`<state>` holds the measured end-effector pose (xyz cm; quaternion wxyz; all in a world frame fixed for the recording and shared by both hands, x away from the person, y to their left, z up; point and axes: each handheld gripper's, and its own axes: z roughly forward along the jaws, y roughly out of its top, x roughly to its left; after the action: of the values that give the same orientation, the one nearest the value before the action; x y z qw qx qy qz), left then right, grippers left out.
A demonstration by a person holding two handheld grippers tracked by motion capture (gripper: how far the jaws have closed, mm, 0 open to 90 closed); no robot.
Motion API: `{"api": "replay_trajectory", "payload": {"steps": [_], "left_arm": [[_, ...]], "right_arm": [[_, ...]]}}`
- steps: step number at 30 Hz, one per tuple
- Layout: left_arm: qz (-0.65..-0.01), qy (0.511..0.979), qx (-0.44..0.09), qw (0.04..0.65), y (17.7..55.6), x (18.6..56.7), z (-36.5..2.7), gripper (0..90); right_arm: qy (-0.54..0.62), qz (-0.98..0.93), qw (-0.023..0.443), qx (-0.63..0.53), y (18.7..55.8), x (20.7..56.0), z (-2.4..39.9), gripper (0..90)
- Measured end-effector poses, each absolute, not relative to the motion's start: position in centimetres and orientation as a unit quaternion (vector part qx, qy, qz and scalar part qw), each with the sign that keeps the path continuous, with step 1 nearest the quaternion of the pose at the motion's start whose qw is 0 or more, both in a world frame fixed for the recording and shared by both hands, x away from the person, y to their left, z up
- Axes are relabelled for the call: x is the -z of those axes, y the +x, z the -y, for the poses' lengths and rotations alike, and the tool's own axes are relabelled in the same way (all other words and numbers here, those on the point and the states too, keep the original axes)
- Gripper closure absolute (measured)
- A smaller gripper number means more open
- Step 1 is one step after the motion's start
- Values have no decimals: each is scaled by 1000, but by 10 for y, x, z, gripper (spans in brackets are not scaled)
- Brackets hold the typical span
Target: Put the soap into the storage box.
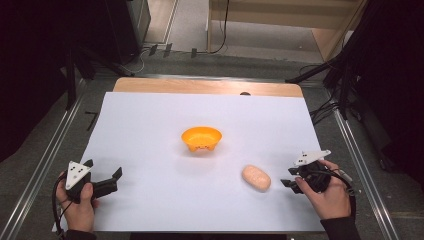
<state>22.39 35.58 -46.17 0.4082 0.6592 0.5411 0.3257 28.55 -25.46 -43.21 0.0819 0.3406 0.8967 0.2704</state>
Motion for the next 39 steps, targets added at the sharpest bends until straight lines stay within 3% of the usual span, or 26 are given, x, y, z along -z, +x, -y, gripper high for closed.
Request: {"api": "replay_trajectory", "payload": {"steps": [7,10,39], "left_arm": [[-541,659,-326,408,224,462,-355,0],[-541,659,-327,407,224,462,-355,0],[-535,663,-333,404,223,462,-353,0]], "right_arm": [[332,-902,73,-266,289,431,248,298],[327,-905,75,-260,290,429,244,274],[322,-918,25,-228,304,431,203,292]]}}
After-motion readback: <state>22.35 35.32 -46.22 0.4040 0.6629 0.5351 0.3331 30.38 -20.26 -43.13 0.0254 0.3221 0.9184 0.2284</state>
